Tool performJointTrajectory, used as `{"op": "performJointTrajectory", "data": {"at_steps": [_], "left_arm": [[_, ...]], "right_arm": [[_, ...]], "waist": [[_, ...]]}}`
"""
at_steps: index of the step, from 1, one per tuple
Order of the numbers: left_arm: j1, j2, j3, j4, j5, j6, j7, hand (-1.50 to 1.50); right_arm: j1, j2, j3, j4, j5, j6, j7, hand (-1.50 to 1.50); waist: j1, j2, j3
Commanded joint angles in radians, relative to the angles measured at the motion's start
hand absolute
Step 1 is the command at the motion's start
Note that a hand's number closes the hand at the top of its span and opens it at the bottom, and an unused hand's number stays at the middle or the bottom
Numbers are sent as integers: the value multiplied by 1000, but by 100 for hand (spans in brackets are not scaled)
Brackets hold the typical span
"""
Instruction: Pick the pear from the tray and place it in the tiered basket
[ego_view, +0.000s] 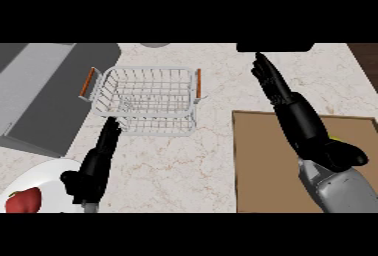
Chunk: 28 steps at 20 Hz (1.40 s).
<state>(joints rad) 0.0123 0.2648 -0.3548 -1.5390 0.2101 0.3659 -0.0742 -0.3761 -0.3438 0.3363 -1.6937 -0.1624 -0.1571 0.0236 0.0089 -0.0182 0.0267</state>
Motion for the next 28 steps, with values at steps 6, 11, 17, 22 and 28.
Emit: {"op": "performJointTrajectory", "data": {"at_steps": [6, 11, 17, 22, 28], "left_arm": [[72, 63, 64, 68, -37, 63, 45, 0], [127, 63, 63, 53, -20, 59, 48, 0], [89, -2, 20, 128, -42, 56, 35, 0], [73, 46, 57, 108, -18, 24, 66, 0], [67, 37, 43, 121, -36, 24, 57, 0]], "right_arm": [[39, -298, -428, 282, -146, 37, 111, 150], [133, -282, -587, 471, -85, -287, 266, -150], [88, -390, -616, 512, -146, -103, 280, -150], [114, -527, -470, 475, -167, 165, 552, -150], [37, -654, -311, 370, -136, 372, 761, -150]], "waist": [[-25, 42, -24], [-51, 38, -26], [-17, 24, -27], [-20, 25, -31], [7, 26, -33]]}}
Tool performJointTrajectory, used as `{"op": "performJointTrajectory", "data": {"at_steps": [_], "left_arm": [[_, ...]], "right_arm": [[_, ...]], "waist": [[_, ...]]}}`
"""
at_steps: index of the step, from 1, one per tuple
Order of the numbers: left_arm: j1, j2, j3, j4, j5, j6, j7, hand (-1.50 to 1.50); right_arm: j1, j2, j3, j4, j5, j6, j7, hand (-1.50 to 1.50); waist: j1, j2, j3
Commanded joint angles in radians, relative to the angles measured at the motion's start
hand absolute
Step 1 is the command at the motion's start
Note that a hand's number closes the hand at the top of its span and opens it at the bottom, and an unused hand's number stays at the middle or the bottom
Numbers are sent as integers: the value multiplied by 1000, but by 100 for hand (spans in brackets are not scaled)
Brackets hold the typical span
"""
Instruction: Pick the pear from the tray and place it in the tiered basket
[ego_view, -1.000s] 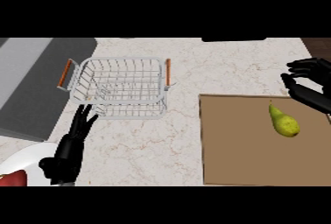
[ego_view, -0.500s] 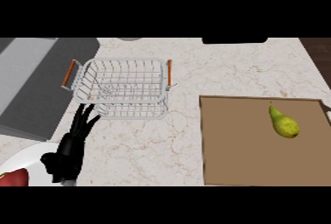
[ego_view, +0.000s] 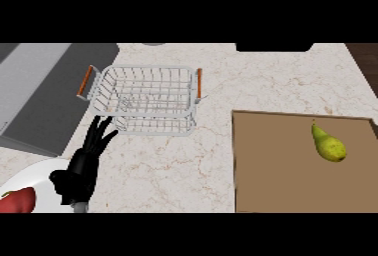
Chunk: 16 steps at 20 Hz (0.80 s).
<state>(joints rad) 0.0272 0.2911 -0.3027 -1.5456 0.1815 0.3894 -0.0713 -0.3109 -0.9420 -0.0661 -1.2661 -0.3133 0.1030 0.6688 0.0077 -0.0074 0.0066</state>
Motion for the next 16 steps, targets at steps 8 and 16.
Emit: {"op": "performJointTrajectory", "data": {"at_steps": [8, 16], "left_arm": [[-1, -10, -7, 147, -5, -11, 81, 0], [42, -4, 3, 137, -21, -9, 45, 0]], "right_arm": [[-156, -36, 234, -82, 141, 138, 289, -150], [-193, 23, 339, -60, 241, 159, 327, -150]], "waist": [[17, 17, -8], [12, 15, -7]]}}
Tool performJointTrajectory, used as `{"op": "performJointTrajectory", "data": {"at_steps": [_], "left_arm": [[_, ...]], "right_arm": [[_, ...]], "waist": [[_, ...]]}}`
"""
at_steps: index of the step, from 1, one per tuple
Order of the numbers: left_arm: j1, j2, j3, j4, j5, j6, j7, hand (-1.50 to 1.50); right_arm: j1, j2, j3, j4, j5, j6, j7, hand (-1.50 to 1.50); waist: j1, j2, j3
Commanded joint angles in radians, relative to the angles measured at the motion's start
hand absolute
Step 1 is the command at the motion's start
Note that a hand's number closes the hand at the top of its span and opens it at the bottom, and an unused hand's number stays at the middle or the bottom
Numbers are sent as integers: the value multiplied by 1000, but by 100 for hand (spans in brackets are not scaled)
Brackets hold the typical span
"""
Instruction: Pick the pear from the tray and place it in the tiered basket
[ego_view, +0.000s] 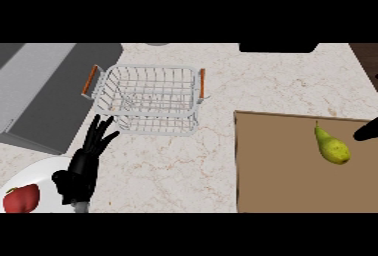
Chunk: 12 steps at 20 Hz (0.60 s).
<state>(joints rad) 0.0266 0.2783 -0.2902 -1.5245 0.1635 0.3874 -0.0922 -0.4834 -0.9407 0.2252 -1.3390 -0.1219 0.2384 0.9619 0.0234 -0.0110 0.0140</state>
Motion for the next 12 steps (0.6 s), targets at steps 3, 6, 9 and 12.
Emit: {"op": "performJointTrajectory", "data": {"at_steps": [3, 6, 9, 12], "left_arm": [[16, 7, -5, 127, -5, -6, 103, 0], [19, -4, 1, 129, 0, -12, 101, 0], [37, -22, -7, 144, -15, -13, 64, 0], [47, -17, 16, 157, -10, -23, 48, 0]], "right_arm": [[-52, 52, 110, 24, 68, 59, 99, -150], [-39, 52, 135, 68, 70, 116, 101, -150], [-119, 89, 143, 109, 51, 161, 165, -150], [-146, 126, 138, 163, 55, 148, 170, -150]], "waist": [[-6, 19, -15], [-12, 15, -15], [-7, 14, -15], [-8, 14, -15]]}}
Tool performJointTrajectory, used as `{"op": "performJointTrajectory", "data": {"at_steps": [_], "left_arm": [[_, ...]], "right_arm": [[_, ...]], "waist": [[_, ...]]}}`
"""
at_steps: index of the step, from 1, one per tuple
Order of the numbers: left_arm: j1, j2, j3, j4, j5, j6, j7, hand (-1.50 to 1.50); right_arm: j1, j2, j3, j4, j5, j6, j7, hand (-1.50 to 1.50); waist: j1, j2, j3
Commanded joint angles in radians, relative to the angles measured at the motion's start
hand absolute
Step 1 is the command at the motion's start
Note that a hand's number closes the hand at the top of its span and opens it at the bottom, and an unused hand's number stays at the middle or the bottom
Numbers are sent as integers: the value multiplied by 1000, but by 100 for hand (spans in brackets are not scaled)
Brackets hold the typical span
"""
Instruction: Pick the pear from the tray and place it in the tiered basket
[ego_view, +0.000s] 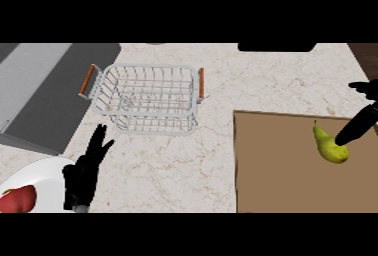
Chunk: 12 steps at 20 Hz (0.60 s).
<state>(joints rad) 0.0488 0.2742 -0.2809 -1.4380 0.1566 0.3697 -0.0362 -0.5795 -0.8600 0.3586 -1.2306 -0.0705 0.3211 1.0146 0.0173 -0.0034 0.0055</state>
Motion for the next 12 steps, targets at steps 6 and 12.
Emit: {"op": "performJointTrajectory", "data": {"at_steps": [6, 12], "left_arm": [[3, 6, 24, 38, 7, -43, 52, 0], [16, 15, 19, -8, -24, -15, 87, 0]], "right_arm": [[-95, 124, 21, 120, 39, 84, 108, -150], [-91, 120, 66, 153, 5, 179, 164, -150]], "waist": [[-2, 6, -6], [-4, 4, -6]]}}
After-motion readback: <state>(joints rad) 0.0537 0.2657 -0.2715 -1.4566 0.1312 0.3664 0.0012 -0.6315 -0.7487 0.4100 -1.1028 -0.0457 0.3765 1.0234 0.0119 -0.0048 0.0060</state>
